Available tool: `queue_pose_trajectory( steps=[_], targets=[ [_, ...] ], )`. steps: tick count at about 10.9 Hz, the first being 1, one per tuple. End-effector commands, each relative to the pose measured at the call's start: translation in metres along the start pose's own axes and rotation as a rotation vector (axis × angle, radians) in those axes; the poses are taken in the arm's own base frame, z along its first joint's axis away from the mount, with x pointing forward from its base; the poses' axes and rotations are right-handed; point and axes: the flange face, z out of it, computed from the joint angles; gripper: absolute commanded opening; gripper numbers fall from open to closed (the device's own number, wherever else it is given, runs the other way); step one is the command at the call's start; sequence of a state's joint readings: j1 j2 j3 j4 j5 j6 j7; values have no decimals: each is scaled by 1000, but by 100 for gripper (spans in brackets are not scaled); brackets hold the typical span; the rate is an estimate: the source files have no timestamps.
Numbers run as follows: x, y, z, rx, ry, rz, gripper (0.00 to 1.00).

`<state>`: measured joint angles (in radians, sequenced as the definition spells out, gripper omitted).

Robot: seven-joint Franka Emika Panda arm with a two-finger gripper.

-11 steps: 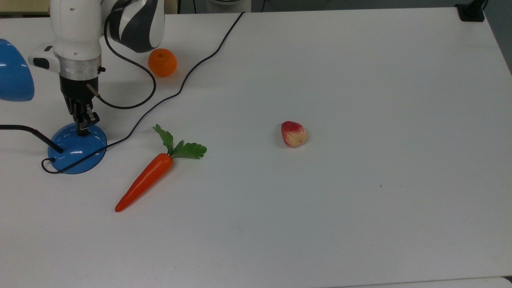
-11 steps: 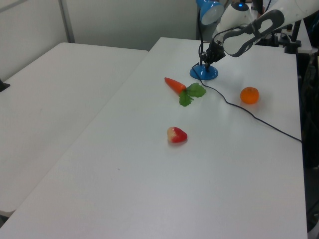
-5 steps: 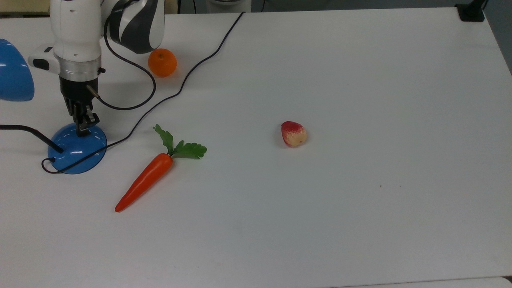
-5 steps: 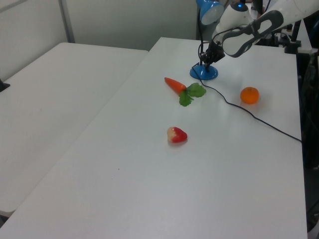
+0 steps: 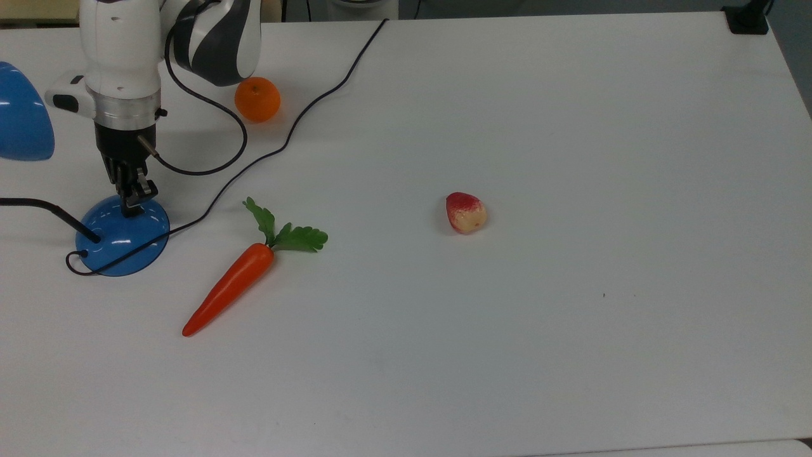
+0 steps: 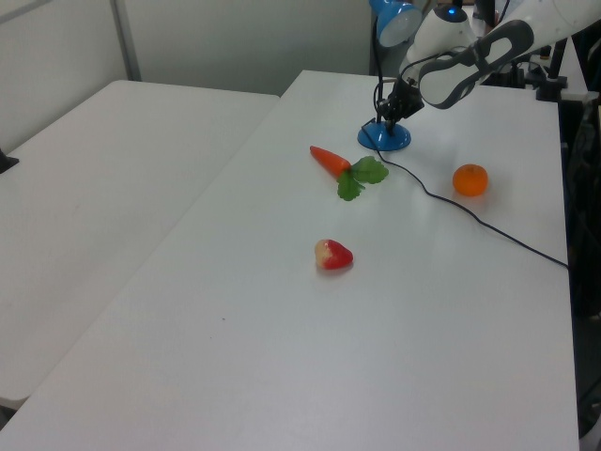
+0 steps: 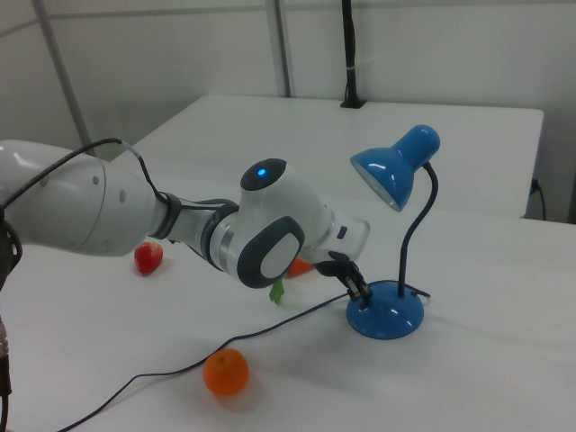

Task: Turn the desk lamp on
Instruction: 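Press down on the lamp base switch with the gripper fingers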

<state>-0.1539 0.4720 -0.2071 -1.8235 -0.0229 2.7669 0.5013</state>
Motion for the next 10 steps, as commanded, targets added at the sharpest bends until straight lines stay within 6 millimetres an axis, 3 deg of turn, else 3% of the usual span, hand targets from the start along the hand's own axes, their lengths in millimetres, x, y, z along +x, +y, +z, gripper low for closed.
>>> queue_pose_trajectory(
  steps=[1, 10],
  targets=[
    [0, -1, 2, 7, 7, 21, 0],
    [-4, 2, 19, 17, 29, 29, 0]
  ],
)
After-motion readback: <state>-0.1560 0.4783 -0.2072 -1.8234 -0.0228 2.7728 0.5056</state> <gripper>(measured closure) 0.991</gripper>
